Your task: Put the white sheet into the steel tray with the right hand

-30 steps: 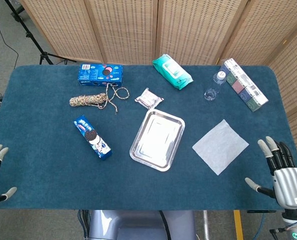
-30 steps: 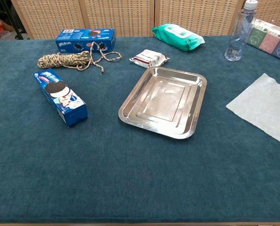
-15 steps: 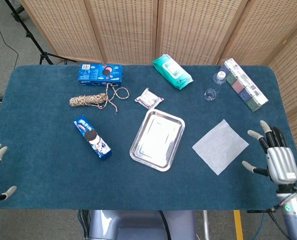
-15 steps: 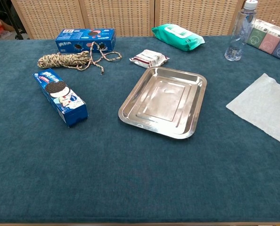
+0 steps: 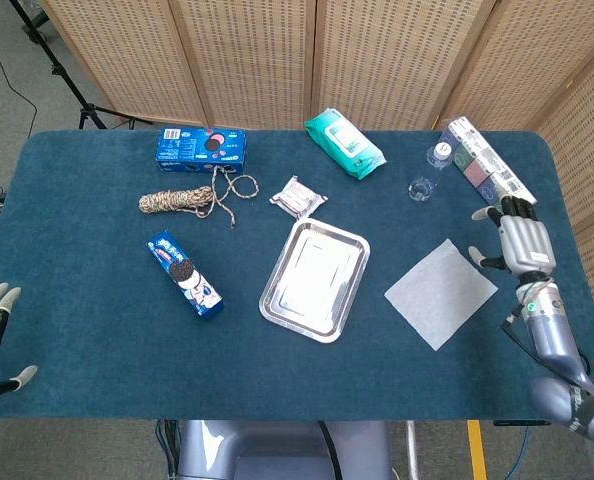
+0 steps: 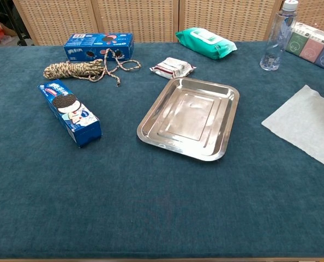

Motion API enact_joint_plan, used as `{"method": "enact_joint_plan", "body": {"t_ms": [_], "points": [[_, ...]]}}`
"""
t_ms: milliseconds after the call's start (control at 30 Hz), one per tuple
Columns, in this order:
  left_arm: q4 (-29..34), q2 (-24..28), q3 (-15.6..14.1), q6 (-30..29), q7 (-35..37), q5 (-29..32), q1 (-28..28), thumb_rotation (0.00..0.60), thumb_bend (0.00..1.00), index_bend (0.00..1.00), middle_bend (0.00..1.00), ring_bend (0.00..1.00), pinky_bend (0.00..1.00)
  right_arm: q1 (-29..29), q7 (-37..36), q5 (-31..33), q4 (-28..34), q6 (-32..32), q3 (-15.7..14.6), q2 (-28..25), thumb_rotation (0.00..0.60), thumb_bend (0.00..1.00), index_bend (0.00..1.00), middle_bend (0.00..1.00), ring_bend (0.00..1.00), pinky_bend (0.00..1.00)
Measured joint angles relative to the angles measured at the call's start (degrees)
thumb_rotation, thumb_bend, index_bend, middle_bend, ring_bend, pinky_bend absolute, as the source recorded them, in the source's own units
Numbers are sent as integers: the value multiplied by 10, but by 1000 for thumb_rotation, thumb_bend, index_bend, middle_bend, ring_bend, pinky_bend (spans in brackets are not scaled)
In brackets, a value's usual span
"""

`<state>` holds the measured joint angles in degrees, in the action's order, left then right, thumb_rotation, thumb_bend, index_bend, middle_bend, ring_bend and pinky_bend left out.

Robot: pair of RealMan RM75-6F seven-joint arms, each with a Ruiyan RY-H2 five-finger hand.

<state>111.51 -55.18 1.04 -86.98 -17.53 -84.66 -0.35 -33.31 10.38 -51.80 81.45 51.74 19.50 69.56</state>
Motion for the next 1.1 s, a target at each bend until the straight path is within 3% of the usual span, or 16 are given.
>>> {"method": "enact_joint_plan", "body": {"t_ms": [200,600,900,1100], "points": [[2,-11,7,9,-24,22,-8,600,0,0,0,0,0,-56,65,56,-87,-34,-5,59,600,311,370,0,0,0],[-4,-28,19,32,-58,70,-25,600,0,0,0,0,0,-124,159,132,-252,-126,-47,152,600,361,370,0,0,0],[-6,-32,22,43,-65,92,-33,600,0,0,0,0,0,-151,195,179,-316,-194,-75,172,600,363,370,0,0,0],[-6,-32,21,46,-67,97,-37,600,0,0,0,0,0,-165,203,216,-332,-223,-83,175,600,415,370,0,0,0]]}}
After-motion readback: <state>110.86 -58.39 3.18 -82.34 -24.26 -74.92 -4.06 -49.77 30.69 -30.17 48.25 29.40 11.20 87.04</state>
